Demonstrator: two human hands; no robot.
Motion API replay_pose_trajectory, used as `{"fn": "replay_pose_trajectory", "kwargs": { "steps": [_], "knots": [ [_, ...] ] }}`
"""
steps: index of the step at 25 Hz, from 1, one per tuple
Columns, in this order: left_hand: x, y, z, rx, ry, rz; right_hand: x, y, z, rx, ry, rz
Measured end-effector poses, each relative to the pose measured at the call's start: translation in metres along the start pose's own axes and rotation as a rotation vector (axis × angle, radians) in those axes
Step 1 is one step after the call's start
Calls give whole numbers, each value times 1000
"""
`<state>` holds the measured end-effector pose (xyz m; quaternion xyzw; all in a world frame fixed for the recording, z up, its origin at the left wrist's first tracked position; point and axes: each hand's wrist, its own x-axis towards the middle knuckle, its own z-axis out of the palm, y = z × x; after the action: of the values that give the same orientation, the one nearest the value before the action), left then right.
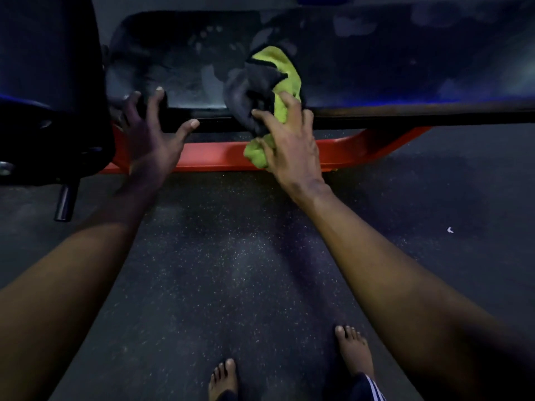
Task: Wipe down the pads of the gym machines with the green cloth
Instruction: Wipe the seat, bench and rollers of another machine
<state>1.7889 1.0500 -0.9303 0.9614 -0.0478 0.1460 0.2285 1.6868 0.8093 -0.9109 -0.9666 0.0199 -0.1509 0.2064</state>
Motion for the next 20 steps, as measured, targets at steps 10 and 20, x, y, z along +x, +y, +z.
{"fn": "replay_pose_trajectory", "kwargs": {
  "steps": [10, 20],
  "knots": [
    [-27, 109, 42, -169, -99, 376, -21, 77, -34, -43, 100, 161],
    [-36, 155, 55, -271, -104, 431, -46, 157, -84, -12, 189, 353]
  ]
}}
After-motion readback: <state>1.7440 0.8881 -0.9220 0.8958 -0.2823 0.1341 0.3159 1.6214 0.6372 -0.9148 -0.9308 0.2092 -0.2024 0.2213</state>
